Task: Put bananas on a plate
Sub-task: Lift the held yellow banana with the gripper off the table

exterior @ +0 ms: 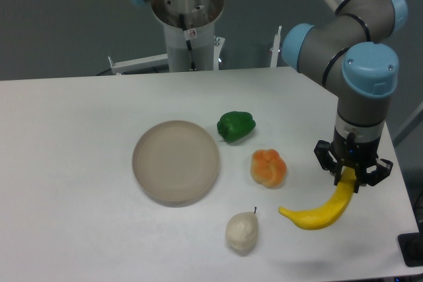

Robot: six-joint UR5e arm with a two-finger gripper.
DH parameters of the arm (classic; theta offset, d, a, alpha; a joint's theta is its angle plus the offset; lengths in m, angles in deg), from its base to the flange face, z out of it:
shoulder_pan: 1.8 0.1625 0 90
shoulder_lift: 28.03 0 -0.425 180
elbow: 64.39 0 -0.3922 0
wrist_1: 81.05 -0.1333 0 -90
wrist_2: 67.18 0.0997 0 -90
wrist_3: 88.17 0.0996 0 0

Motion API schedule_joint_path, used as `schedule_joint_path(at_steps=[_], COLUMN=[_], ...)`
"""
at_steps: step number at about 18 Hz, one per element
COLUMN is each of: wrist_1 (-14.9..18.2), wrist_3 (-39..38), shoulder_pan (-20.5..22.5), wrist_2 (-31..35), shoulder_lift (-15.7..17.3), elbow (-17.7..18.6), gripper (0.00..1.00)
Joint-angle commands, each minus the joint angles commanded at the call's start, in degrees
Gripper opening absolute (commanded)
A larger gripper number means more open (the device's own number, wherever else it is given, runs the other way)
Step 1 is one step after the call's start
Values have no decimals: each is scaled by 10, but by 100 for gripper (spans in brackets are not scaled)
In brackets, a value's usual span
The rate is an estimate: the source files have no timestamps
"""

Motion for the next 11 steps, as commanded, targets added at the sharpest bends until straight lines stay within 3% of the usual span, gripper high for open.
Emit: schedule_joint_path(at_steps=[7,11], wrist_1=[3,38], wrist_3=[0,-5], shoulder_pan=[-1,-12], wrist_2=[1,2], shoulder_lift=[18,39], elbow=[6,8], gripper=[33,33])
